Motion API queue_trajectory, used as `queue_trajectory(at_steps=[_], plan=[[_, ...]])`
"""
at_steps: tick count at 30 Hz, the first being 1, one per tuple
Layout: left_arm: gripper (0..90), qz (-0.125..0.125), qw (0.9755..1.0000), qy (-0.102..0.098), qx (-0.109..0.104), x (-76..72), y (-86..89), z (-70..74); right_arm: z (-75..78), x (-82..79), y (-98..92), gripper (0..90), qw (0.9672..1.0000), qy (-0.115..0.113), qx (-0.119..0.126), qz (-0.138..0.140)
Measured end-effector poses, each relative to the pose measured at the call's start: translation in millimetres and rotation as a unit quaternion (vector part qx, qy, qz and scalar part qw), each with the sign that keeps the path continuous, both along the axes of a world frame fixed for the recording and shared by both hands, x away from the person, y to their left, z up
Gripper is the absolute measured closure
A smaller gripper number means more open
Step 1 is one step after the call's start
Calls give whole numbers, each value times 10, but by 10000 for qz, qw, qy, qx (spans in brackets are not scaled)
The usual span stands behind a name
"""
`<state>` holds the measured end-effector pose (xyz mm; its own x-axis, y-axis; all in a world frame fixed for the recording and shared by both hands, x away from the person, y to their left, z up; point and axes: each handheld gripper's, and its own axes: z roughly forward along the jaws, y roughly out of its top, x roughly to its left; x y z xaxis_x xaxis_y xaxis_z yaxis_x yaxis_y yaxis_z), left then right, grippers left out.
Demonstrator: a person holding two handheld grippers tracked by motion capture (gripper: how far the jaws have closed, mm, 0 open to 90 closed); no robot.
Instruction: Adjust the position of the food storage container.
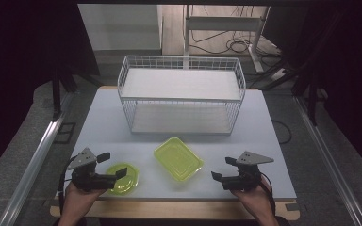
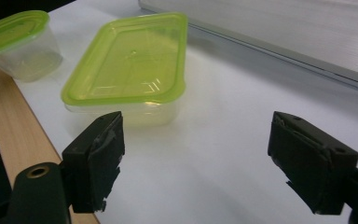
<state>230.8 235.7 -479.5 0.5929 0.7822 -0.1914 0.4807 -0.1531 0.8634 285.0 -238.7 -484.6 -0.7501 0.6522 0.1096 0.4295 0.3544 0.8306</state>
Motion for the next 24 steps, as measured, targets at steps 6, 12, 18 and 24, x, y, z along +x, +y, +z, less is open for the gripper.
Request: queue_trajectory(at_steps=[6,12,18,24], plan=[[114,-63,9996,-53,277,-13,-98,-17,-36,21,-7,241,9998,40,-180,-2],[138,-137,9993,-100,323,-29,-150,-12,-64,5,50,236,9994,-12,-311,120],[234,-296,9991,-136,285,-61,-184,26,-86,7,63,226,9991,-44,-401,152],[392,-501,9983,-137,282,-111,-261,64,-94,13,61,215,9989,-65,-439,123]])
